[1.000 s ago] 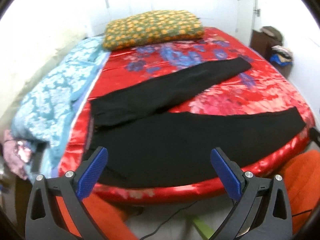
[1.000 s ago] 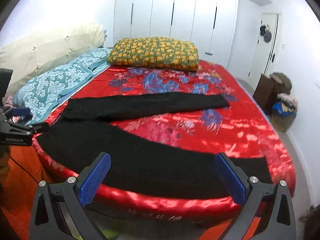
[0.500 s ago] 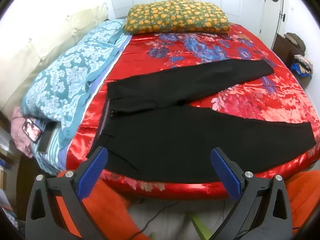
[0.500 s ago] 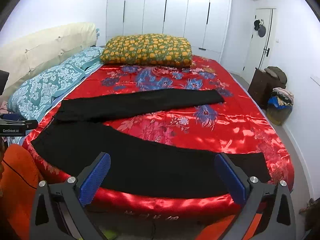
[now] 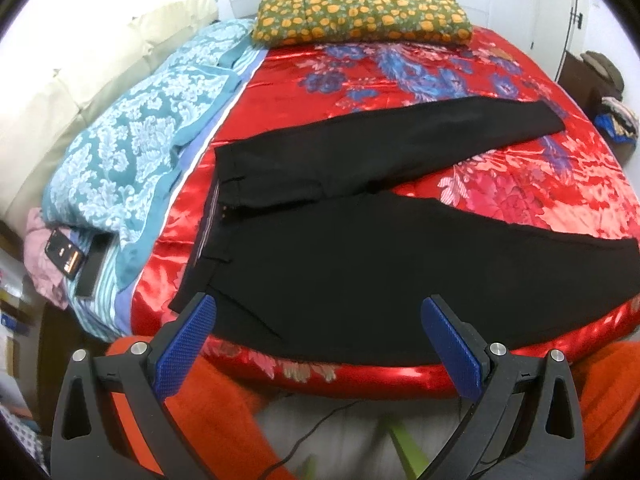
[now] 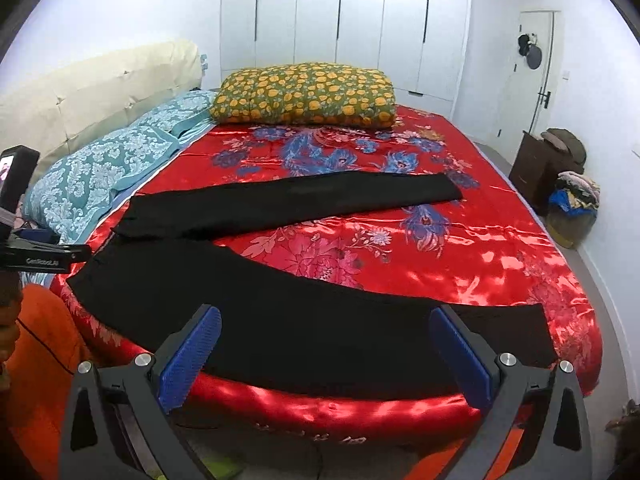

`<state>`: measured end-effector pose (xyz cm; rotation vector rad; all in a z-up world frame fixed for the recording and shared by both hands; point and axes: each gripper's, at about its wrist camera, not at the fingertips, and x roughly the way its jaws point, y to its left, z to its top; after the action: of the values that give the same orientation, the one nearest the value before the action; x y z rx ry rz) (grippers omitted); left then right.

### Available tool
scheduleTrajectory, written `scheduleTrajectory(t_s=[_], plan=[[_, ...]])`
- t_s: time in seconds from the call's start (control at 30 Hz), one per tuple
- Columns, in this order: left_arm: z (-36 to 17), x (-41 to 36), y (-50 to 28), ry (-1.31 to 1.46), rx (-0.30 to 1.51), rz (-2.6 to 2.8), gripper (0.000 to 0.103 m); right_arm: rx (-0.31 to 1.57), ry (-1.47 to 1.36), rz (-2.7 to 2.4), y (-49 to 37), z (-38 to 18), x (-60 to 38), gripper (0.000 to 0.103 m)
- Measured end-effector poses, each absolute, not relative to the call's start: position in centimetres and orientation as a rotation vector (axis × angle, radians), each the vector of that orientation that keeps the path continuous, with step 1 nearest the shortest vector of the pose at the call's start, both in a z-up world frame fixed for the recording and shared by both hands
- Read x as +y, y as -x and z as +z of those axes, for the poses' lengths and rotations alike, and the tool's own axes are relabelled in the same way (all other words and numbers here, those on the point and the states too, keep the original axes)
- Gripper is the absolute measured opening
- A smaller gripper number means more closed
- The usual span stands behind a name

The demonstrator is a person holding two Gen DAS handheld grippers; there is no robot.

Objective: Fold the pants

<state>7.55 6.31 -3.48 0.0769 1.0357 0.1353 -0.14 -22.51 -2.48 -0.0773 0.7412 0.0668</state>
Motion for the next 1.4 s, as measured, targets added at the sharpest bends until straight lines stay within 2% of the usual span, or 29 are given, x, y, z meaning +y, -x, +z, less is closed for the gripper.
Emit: scheduleTrajectory(t_s=[0.17, 0.33, 0.4, 0.53, 0.97, 1.2, 1.4], plan=[[-4.2, 6.3, -8.8, -0.043, 1.057, 0.128, 0.102, 0.761, 0.075, 0.093, -0.7, -3.6, -22.6, 0.103], [-4.0, 5.8, -9.7, -0.028, 1.026, 0.116, 0.102, 0.612, 0.064, 0.132, -0.5, -1.9, -22.9, 0.103], [-4.2, 5.4, -10.1, -0.029, 1.022, 0.107, 0.103, 0.639, 0.096, 0.177, -1.5, -2.7, -22.6, 0.103], [-4.6, 5.1, -11.3, -0.037, 1.032, 0.093, 0.102, 0.817, 0.126, 0.236, -4.0, -5.9, -21.9, 0.103], [-5.2, 4.1, -15.6, -0.052, 1.011, 0.107, 0.102, 0.897, 0.169, 0.220, -7.5, -8.4, -23.3, 0.103], [-6.2, 4.1, -19.1, -0.061, 1.014, 0.149, 0.103, 0.935, 0.147, 0.171, -15.9, -8.5, -29.6, 0.103], [-8.6, 5.3, -22.2, -0.053, 1.041, 0.229, 0.102, 0.999, -0.013, 0.028, -30.0, -10.6, -41.7, 0.103]])
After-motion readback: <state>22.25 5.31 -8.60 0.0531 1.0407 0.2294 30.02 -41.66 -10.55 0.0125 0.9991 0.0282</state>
